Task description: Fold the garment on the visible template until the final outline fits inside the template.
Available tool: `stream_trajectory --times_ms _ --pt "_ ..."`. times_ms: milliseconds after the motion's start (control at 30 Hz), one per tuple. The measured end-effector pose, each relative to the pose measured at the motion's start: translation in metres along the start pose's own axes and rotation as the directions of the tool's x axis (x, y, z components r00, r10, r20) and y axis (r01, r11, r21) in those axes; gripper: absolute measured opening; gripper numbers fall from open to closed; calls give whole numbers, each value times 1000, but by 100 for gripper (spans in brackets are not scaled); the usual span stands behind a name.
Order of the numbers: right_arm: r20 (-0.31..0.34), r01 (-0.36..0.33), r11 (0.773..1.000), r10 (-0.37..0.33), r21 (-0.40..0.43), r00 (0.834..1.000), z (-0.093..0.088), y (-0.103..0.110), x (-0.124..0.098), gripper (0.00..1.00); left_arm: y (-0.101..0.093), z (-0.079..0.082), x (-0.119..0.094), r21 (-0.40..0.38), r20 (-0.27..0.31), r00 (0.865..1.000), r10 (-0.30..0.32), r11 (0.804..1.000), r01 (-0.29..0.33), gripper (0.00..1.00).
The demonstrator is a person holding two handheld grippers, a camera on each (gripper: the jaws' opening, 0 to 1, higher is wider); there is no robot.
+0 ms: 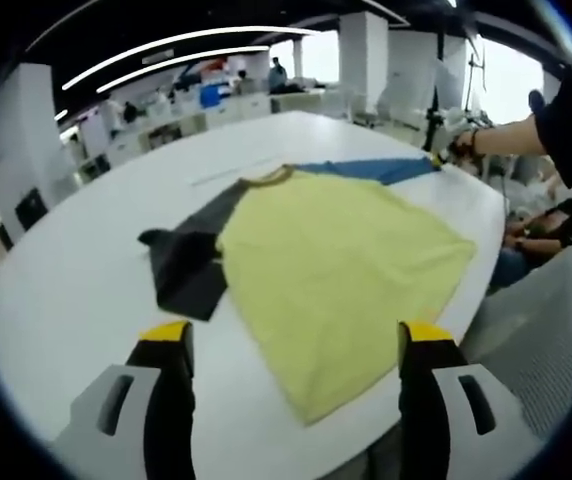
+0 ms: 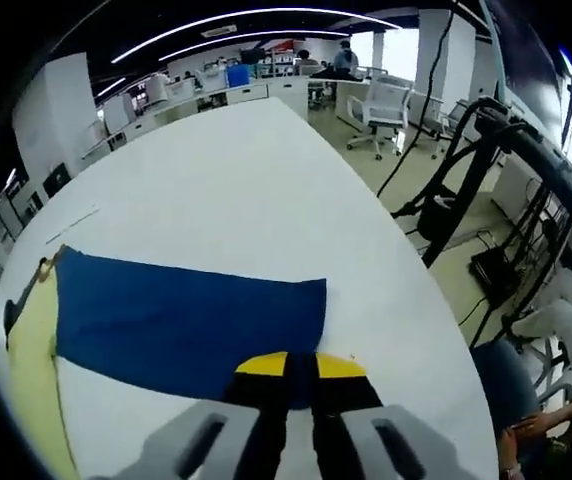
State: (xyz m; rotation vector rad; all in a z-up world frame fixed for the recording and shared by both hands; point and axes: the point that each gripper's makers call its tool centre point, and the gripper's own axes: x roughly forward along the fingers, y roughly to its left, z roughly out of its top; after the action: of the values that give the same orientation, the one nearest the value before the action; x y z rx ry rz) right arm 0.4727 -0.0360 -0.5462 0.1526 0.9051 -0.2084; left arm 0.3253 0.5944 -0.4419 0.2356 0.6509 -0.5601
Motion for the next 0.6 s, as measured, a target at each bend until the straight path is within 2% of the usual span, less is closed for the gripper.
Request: stream_trajectory --times_ms 133,267,400,600 --pt "-10 1 999 -2 -35 1000 2 0 -1 0 2 2 0 -11 7 1000 8 1000 -8 82" --pt "-15 -2 1000 2 -11 1000 1 1 -7 0 0 4 0 -11 10 1000 4 1000 -4 83" --pt "-40 5 1000 -5 -7 999 -1 6 -13 0 -1 5 0 -18 15 1000 2 1000 -2 88" --pt "-32 -7 999 6 -35 999 7 20 -27 0 2 5 0 -33 29 1000 6 999 -5 93"
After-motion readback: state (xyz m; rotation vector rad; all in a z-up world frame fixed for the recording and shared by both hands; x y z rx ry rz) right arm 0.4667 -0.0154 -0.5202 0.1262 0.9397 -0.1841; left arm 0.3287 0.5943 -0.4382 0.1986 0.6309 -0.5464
